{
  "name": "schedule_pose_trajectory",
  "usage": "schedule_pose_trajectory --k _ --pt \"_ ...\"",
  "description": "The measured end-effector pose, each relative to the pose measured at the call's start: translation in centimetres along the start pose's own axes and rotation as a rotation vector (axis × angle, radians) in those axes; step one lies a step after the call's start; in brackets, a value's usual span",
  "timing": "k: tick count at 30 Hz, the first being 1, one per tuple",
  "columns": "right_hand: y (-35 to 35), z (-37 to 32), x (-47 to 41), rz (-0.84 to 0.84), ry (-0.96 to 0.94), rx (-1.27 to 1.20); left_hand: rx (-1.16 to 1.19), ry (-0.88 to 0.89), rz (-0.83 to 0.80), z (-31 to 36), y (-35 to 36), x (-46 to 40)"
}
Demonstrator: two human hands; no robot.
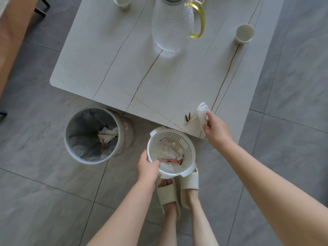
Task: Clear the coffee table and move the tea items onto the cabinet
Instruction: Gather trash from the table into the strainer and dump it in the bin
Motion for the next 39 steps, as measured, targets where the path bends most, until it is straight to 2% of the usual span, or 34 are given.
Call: schedule_pose_trajectory --k 3,5,9,15,19,24,26,31,35,39 --pt "-2.5 -0.6 -1.7 0.122 -0.015 0.031 -0.017 -0.011 -0.008 0.3 -0.3 -0.4" --pt "-3.2 -0.4 -3.3 0.146 0.027 0.072 -0.025 -0.030 -0.019 0.4 -0.6 -0.8" --pt "-1.3 -0.7 -4.5 0.053 0.069 0.173 -0.011 -0.066 -0.018 0.3 -1.3 -1.4" --pt "3.4 -2.9 -1.9 -0.040 -0.032 0.311 0.000 -0.072 -0.001 0.5 -1.9 -1.9" --pt "6.3 -3.2 0.7 -0.106 -0.034 0.319 -0.002 -0.082 -0.005 0.8 -2.0 -2.0" --pt "9.3 -3.2 4.0 -0.292 -0.126 0.201 0.010 -0.084 -0.006 0.8 -2.3 -1.8" --pt "7.7 -3.1 3.7 -0.230 -0.121 0.130 0.009 -0.082 -0.010 0.8 -2.2 -1.8" --pt "0.9 -0.6 1.0 0.085 0.013 -0.007 0.008 -0.064 -0.022 0.8 -2.1 -1.7" --pt "1.7 0.9 0.6 0.034 0.105 0.090 0.011 -0.057 -0.026 0.7 -2.2 -1.8" --pt "4.7 -0.9 1.8 -0.044 0.013 0.141 0.008 -0.050 -0.028 0.7 -2.5 -1.9"
Point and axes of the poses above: each hand's wrist, its own x-axis away from the middle knuckle, its own y-axis out of the palm, z = x × y, the point moved 10 cm from there along -x, towards the middle knuckle, and after that the axes turned 11 degrees about y, right-handed, at the moved point
